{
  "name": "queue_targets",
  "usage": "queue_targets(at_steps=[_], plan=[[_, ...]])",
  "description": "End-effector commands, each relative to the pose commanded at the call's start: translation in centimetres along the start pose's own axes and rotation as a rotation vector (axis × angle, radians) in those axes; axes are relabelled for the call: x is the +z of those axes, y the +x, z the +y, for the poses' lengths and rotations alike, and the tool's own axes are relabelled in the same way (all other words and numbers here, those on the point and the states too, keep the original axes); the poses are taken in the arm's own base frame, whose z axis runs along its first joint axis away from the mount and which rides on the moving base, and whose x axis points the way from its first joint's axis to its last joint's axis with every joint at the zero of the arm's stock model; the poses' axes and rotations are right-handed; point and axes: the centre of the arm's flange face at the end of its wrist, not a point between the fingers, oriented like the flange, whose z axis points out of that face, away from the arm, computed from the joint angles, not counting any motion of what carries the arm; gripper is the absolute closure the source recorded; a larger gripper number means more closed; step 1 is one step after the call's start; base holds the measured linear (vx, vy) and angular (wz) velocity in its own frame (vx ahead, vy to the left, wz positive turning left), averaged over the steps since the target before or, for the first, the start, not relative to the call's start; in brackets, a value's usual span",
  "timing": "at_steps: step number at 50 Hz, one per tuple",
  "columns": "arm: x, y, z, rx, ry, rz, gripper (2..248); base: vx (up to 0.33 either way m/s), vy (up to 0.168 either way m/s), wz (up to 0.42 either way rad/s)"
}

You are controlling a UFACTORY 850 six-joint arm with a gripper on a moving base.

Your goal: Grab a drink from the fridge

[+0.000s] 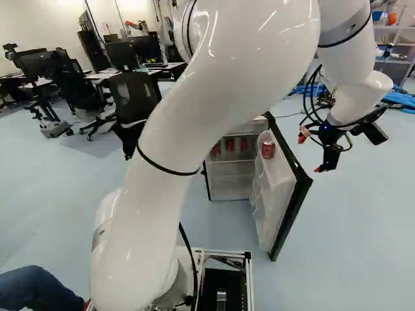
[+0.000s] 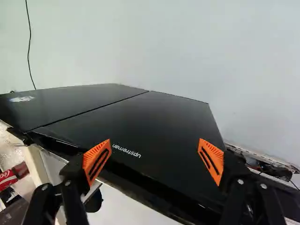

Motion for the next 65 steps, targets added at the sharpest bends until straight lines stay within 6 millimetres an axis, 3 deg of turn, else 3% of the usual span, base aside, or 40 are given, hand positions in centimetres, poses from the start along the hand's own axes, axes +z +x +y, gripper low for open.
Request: queue_targets(at_steps=[17, 65], plan=[[2.5, 0.6, 0.7, 0.01, -0.011, -0.029, 3, 0.0, 0.0, 0.0], [2.6, -0.8, 0.4, 0.004, -0.015, -0.046, 3, 0.0, 0.0, 0.0]])
